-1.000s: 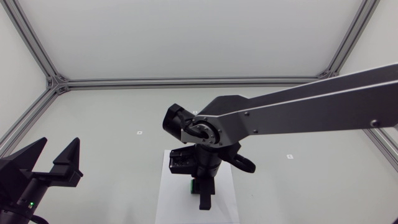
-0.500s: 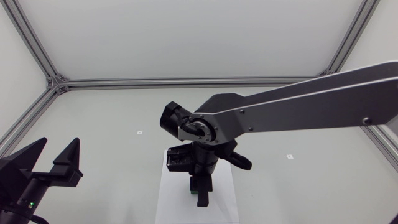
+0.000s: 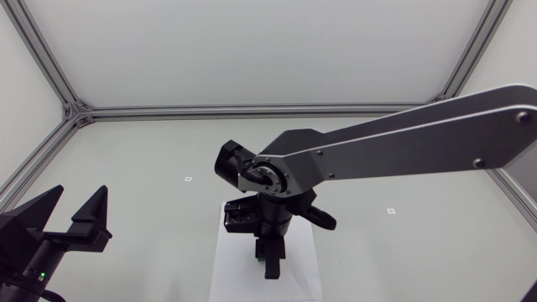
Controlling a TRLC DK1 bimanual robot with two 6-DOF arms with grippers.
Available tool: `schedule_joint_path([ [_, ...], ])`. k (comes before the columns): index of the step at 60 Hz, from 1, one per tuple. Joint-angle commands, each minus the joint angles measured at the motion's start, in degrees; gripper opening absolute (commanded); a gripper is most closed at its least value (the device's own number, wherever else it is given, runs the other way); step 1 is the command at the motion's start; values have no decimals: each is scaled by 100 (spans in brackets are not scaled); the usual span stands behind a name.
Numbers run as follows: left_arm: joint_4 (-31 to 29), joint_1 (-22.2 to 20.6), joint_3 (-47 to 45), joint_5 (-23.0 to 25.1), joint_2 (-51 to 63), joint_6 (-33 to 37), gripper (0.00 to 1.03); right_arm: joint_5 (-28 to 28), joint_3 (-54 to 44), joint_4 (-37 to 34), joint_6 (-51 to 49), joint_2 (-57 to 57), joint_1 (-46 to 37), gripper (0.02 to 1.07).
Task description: Pick up the orange 2x2 brick with the right arm and stack it on top of the green 2x2 brick in the center
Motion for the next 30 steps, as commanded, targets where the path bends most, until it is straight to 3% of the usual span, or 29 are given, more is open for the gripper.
schedule_joint_path([
  [1,-84,16,-235,23,-45,75,99,29,90,-21,-135,164,48,7],
  [30,-84,16,-235,23,-45,75,99,20,-7,76,-126,243,83,7],
])
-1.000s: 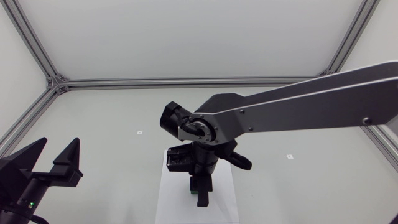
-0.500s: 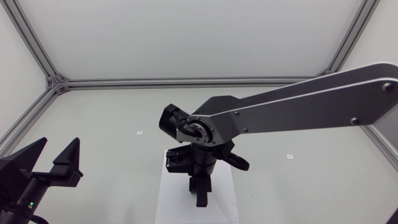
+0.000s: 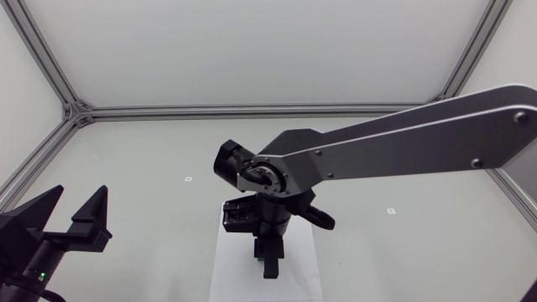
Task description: Pick up the orange 2x2 brick with the right arm and stack it on top of the green 2x2 brick in the center
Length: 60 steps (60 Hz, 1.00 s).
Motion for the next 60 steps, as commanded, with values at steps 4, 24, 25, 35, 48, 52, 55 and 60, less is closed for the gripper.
schedule_joint_path([
  [4,-84,16,-235,25,-45,75,99,20,-79,72,-128,217,64,7],
  [24,-84,16,-235,25,-45,75,99,73,-185,89,-14,146,99,7],
  [25,-84,16,-235,25,-45,75,99,73,-185,81,-5,146,99,7],
  [35,-84,16,-235,25,-45,75,99,73,-229,72,48,103,116,7],
  [48,-84,16,-235,25,-45,75,99,73,-246,63,92,85,116,7],
  [52,-84,16,-235,25,-45,75,99,73,-246,54,92,67,116,7],
  [55,-76,16,-235,25,-45,75,99,73,-255,54,92,59,108,7],
  [60,-84,16,-235,25,-45,75,99,73,-264,54,100,50,99,7],
])
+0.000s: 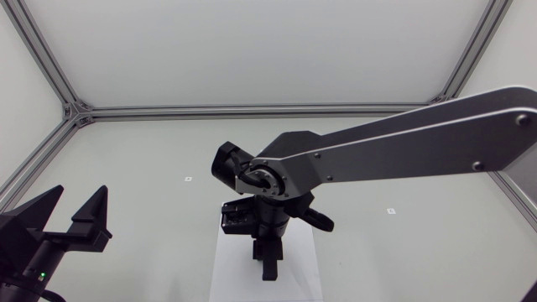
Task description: Pick up the orange 2x2 brick with the right arm and stack it on top of the green 2x2 brick in the center
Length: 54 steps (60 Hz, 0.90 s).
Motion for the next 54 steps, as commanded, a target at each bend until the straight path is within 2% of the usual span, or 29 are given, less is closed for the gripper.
schedule_joint_path([
  [1,-84,16,-235,25,-45,75,99,29,-244,19,70,54,35,7],
  [38,-76,16,-235,34,-45,75,99,-15,-315,54,149,89,-8,7],
  [54,-84,16,-235,25,-45,75,99,56,-33,-288,465,256,-79,7],
])
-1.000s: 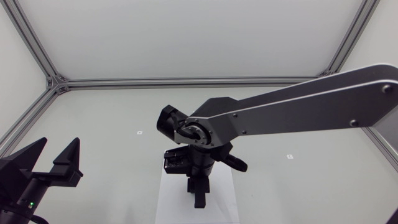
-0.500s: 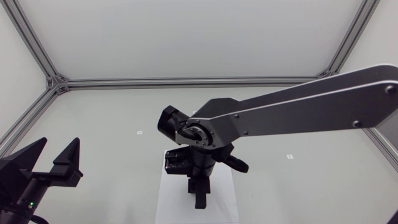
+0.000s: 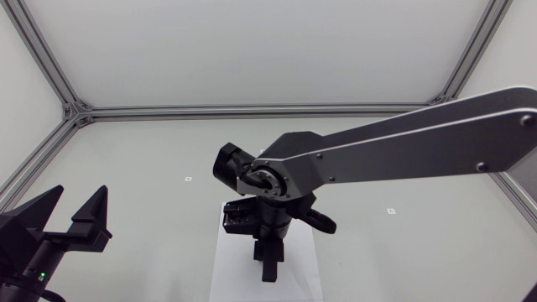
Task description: Pick up the orange 2x2 brick with the right arm and stack it on top of the green 2x2 brick in the center
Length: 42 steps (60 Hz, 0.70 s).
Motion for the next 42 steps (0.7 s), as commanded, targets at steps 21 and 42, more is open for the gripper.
schedule_joint_path([
  [21,-84,16,-235,23,-45,73,99,-133,32,-251,146,359,-178,7],
  [42,-76,16,-235,23,-45,73,99,-107,-258,56,111,254,-11,7],
])
